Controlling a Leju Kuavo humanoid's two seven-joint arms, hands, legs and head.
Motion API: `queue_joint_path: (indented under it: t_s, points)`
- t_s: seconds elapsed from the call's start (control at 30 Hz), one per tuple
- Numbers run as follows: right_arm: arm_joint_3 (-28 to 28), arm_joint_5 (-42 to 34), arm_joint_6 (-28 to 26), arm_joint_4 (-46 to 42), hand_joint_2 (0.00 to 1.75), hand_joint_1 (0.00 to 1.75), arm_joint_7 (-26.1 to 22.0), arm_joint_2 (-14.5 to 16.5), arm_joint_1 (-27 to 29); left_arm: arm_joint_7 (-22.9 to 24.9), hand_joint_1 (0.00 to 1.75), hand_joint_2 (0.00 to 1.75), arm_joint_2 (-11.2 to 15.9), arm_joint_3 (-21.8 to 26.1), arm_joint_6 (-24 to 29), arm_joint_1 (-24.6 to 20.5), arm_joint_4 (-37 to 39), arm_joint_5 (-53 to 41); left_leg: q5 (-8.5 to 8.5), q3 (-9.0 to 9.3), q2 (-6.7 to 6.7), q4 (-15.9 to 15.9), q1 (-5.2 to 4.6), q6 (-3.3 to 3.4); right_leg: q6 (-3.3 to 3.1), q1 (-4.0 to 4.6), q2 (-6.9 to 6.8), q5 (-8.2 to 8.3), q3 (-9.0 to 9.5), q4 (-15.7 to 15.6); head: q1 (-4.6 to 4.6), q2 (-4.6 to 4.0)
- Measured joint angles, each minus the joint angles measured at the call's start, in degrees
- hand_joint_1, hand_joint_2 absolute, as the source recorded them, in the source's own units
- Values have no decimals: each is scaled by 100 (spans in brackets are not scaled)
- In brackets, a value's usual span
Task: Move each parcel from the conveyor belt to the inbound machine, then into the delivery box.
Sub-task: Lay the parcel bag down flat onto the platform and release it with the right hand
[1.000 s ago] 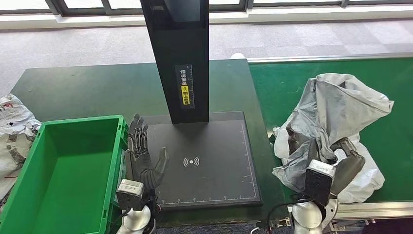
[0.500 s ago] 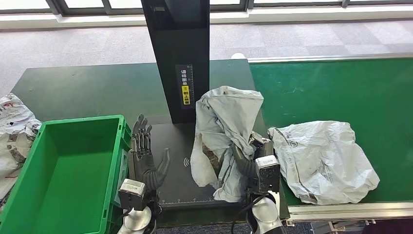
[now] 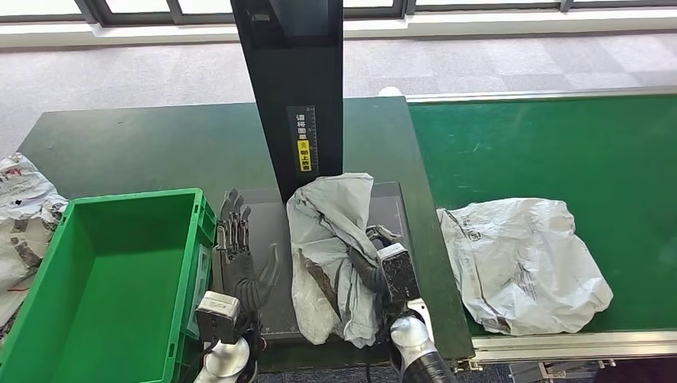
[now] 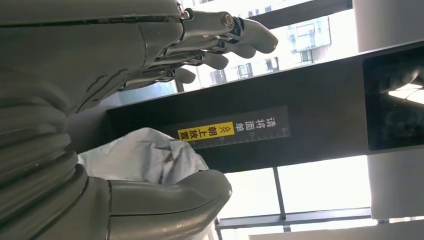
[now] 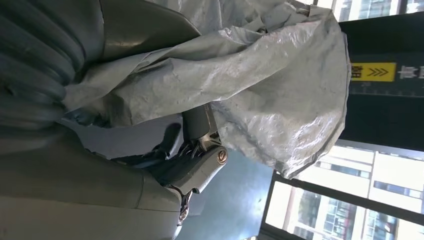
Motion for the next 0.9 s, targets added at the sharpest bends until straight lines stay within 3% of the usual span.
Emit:
queue_joint_path:
  t_s: [0.03, 0.53, 0.9]
  points:
    - [0, 23, 5, 69, 0, 0, 9, 7, -19, 0, 0, 175, 0, 0, 2, 0, 2, 1, 0, 0, 0, 0, 0, 0, 0, 0, 0, 0, 0, 0, 0, 0]
    - [-9, 838, -751, 1154, 0, 0, 321, 32, -280, 0, 0, 175, 0, -26, 79, -11, 55, 14, 0, 1, 1, 0, 0, 0, 0, 0, 1, 0, -2, -1, 0, 0]
    - [-222, 1583, -2117, 1218, 0, 0, 469, 34, -203, 0, 0, 175, 0, -125, 192, -36, 104, 69, -1, 0, 4, 0, -1, 0, 0, -1, 2, 0, -2, -2, 0, 0]
